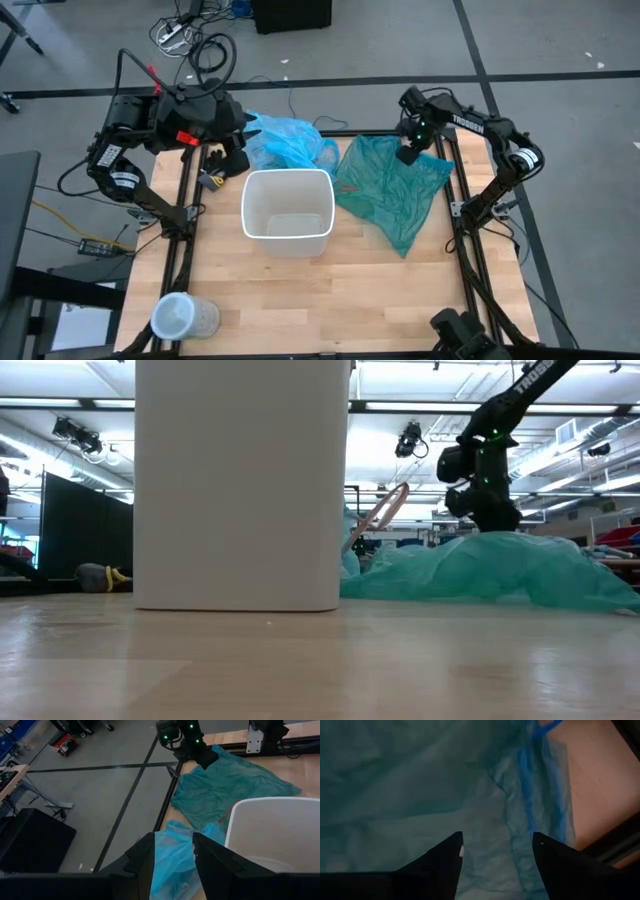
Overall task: Place trash/remove bag and relplace
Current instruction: Insert the green plastic trash bag into the trash bin
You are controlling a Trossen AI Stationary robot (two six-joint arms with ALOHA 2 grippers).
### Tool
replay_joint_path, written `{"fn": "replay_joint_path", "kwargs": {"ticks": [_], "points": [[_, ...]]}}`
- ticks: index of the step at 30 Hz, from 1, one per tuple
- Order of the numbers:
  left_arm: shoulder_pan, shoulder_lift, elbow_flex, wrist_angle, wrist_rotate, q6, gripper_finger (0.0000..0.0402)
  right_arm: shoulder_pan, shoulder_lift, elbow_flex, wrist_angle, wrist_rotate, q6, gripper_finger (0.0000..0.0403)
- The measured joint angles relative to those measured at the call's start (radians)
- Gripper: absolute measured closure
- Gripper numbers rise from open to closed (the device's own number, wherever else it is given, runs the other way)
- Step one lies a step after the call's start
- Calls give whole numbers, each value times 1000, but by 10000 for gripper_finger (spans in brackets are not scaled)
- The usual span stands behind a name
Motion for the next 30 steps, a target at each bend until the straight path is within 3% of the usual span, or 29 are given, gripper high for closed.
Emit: {"fn": "replay_joint_path", "kwargs": {"ticks": [5, 20, 23, 28, 30], "points": [[0, 0, 0, 0, 0, 0, 259, -3, 0, -46, 44, 76, -25, 180], [0, 0, 0, 7, 0, 0, 259, -26, 139, -49, 21, 114, -51, 190], [0, 0, 0, 6, 0, 0, 259, -17, 146, -49, -1, 115, -62, 235], [0, 0, 0, 5, 0, 0, 259, 7, 115, -49, -17, 114, -69, 373], [0, 0, 0, 6, -1, 0, 259, 18, 103, -49, -33, 112, -72, 391]]}}
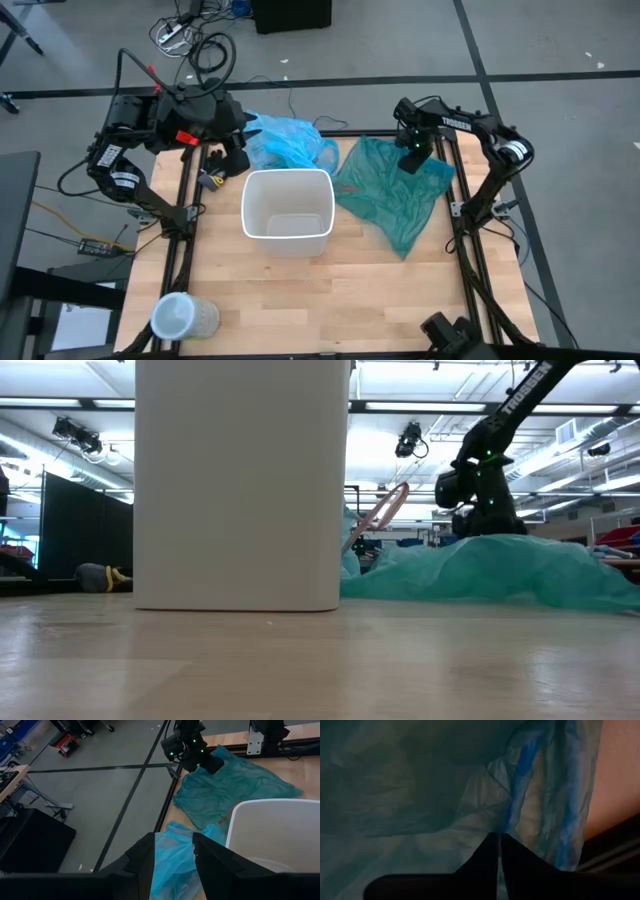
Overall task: Place trash/remove bag and relplace
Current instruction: Insert the green plastic trash bag into the trash bin
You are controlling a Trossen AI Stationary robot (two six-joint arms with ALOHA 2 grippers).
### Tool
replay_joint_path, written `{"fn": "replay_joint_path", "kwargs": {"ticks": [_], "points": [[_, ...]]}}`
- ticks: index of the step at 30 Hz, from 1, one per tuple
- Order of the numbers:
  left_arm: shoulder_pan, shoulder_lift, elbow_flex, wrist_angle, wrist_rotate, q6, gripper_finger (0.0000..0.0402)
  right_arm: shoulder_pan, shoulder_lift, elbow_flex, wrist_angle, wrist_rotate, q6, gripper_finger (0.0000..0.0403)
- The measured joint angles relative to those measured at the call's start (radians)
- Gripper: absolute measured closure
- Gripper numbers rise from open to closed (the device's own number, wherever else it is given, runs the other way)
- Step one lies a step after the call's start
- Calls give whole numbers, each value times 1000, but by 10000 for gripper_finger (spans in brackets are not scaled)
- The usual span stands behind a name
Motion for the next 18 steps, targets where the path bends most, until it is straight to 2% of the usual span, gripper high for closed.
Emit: {"fn": "replay_joint_path", "kwargs": {"ticks": [7, 18], "points": [[0, 0, -5, 3, 0, 0, 259, 54, -62, 53, -107, -7, 23, 402], [0, 0, -6, -2, 0, -11, 259, 151, -306, 322, -171, -7, 102, 403]]}}
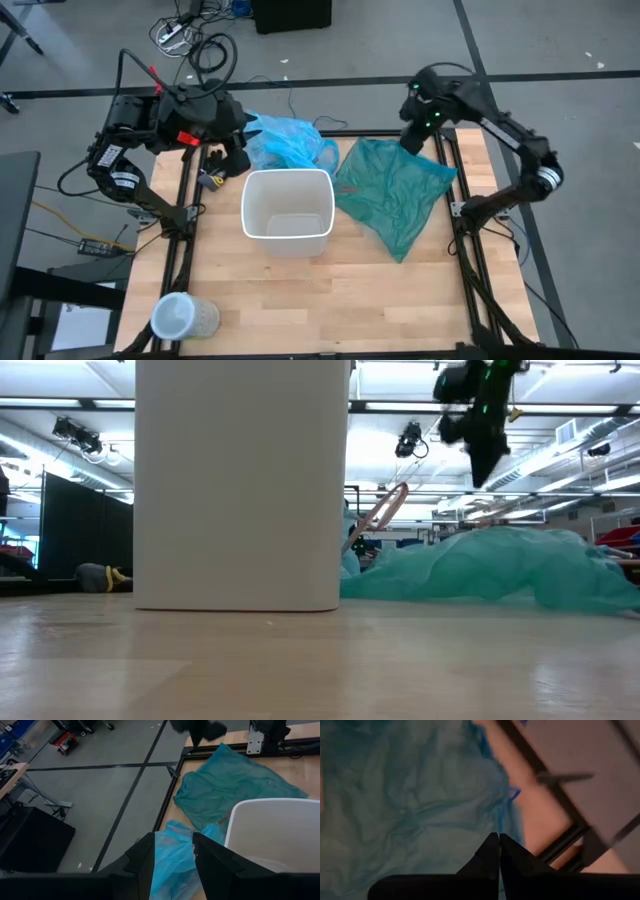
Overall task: Place trash/remove bag and relplace
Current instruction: Insert the green plastic trash bag into the trash bin
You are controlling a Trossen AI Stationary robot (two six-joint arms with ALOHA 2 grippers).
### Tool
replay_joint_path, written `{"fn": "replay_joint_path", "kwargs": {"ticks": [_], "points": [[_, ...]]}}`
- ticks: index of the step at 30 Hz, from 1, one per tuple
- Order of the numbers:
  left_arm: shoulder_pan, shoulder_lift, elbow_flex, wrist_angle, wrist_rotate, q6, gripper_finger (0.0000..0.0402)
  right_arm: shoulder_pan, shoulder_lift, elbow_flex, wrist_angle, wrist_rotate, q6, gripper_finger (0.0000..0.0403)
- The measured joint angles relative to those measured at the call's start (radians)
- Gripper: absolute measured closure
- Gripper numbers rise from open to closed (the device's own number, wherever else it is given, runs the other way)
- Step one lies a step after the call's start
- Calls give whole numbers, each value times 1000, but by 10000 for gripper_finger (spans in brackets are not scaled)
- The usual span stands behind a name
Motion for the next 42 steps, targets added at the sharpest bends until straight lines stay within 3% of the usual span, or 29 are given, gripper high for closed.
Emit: {"fn": "replay_joint_path", "kwargs": {"ticks": [6, 11, 16, 19, 23, 28, 42], "points": [[0, 5, 0, 0, 0, -19, 259, -34, -36, 13, 7, 33, -71, 362], [0, 20, 0, -6, 0, -16, 259, -80, 65, -26, -85, -51, -65, 268], [0, 47, 0, -55, 1, -15, 259, -102, 183, -103, -87, -5, -54, 168], [0, 58, 0, -104, 1, -16, 259, -105, 237, -156, -36, 21, -34, 135], [0, 67, 0, -107, 5, -15, 259, -112, 251, -242, 117, 24, -35, 133], [0, 64, 0, -106, 10, -15, 259, -131, 245, -301, 232, 58, -56, 159], [0, 63, 0, -106, 12, -11, 259, -176, 244, -447, 230, -10, -62, 187]]}}
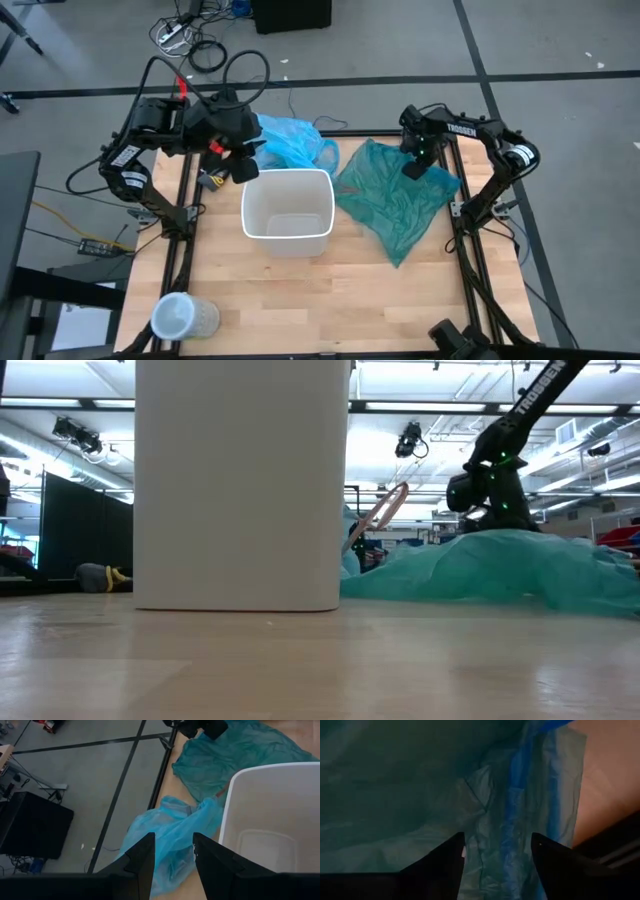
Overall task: Place trash/remove bag and relplace
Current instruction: Insert the green plastic trash bag into the trash bin
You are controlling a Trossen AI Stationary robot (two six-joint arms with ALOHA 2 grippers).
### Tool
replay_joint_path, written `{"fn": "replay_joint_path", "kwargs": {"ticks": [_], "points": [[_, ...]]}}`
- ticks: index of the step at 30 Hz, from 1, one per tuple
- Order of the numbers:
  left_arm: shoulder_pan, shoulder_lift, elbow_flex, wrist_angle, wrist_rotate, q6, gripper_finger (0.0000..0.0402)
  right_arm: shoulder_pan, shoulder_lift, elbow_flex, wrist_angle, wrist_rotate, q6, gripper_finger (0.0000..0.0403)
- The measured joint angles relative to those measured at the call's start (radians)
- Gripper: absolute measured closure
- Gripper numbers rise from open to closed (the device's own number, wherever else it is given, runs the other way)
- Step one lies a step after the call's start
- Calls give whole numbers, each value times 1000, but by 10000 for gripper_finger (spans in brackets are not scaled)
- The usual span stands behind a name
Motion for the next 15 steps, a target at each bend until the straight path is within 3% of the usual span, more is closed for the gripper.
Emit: {"fn": "replay_joint_path", "kwargs": {"ticks": [4, 10, 15], "points": [[0, 0, 0, 0, 0, 0, 259, 13, 0, -38, -10, 37, 11, 228], [0, 0, 0, 0, 0, 0, 259, 50, 0, -44, -50, 36, 14, 383], [0, 0, 0, 0, 0, 0, 259, 99, -6, -24, -101, 17, 44, 401]]}}
